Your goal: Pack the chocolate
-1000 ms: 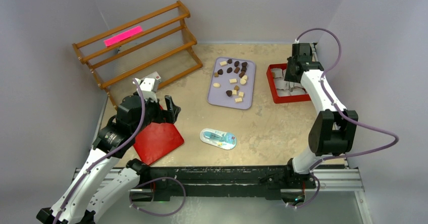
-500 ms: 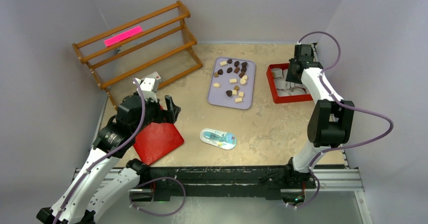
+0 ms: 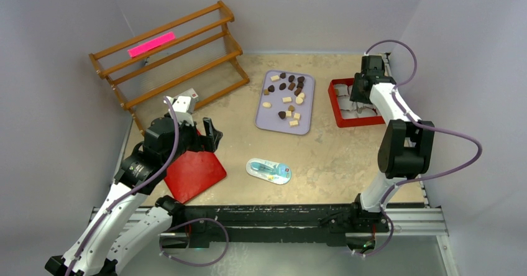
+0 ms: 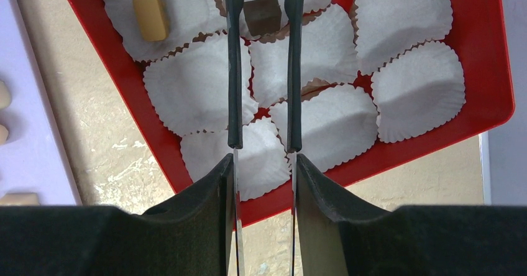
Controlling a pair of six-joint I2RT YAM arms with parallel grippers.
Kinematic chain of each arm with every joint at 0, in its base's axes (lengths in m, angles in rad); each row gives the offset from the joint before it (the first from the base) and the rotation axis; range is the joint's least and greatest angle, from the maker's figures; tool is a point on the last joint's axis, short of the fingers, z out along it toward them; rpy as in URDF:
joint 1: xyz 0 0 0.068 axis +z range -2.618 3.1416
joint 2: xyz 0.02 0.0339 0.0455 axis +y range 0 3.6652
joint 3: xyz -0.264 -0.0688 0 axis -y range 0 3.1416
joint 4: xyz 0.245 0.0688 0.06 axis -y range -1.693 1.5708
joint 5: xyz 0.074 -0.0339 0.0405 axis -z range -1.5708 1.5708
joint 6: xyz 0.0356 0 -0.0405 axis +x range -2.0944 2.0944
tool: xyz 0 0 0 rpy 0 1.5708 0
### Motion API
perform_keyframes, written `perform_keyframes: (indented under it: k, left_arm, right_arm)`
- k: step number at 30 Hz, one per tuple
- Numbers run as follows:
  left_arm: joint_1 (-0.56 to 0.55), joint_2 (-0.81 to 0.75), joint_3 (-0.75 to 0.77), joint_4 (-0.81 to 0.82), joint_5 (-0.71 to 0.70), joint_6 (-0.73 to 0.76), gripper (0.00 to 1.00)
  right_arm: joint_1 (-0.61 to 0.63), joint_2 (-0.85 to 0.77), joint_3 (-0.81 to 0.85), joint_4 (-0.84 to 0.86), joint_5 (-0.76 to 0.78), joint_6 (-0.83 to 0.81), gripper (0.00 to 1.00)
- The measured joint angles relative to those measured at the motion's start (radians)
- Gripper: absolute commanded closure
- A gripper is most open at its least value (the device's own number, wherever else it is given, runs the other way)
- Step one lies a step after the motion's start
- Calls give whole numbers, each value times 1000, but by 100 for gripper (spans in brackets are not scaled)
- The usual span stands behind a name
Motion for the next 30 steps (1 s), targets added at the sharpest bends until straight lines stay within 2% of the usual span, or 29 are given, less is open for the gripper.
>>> perform_keyframes:
  k: [10,21,25,30]
  left_arm:
    - [0,0,0,0,0,0,0]
    - [0,0,0,0,0,0,0]
    - [0,0,0,0,0,0,0]
    - [0,0,0,0,0,0,0]
  right_arm:
    - [0,-22,0,0,-10,-3,61]
    - [12,-194,-44,-3,-125,4,63]
    - [55,-235,-89,-16,-163,6,63]
    - [185,-272,-140,-32,-183,6,63]
